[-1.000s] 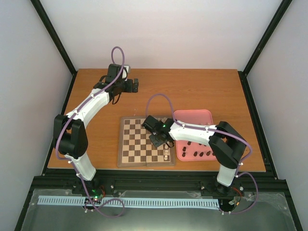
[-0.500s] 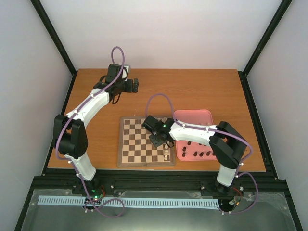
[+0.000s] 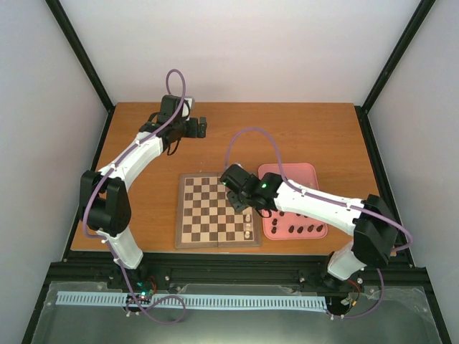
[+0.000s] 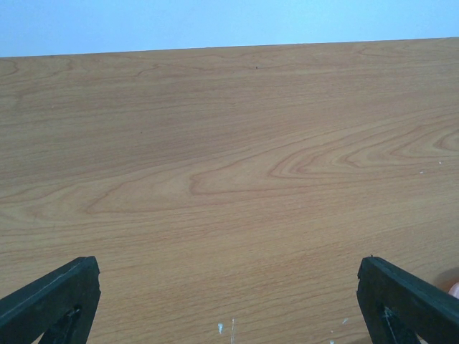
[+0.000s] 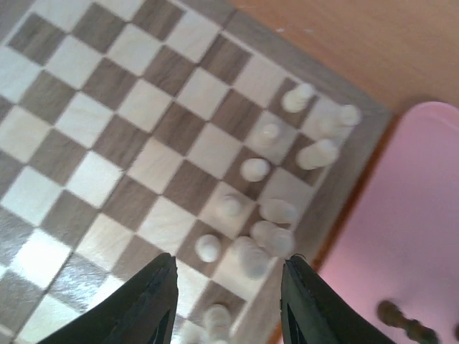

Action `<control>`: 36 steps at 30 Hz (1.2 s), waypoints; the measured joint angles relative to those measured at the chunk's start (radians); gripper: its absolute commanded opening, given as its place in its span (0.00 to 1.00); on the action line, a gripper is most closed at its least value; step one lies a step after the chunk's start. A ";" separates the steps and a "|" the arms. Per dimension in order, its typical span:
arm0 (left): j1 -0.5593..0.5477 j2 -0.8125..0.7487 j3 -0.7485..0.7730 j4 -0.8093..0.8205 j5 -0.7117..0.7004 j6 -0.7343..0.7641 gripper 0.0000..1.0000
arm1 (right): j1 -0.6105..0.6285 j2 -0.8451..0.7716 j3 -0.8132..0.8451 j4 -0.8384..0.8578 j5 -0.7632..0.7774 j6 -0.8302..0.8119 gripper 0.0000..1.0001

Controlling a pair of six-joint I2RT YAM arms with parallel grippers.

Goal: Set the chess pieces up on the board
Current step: Place the chess piece on the chessboard, then pick up the chess piece from the storage box.

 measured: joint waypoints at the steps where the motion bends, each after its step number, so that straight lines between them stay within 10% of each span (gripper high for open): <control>1: 0.000 0.000 0.000 0.000 0.001 0.000 1.00 | -0.006 -0.011 0.000 -0.008 0.014 0.003 0.41; 18: 0.000 0.000 0.000 0.000 0.010 0.000 1.00 | -0.501 -0.061 -0.190 0.048 0.059 -0.023 0.41; 36: 0.000 0.000 0.000 0.000 0.010 0.000 1.00 | -0.607 0.043 -0.251 0.159 -0.021 -0.061 0.39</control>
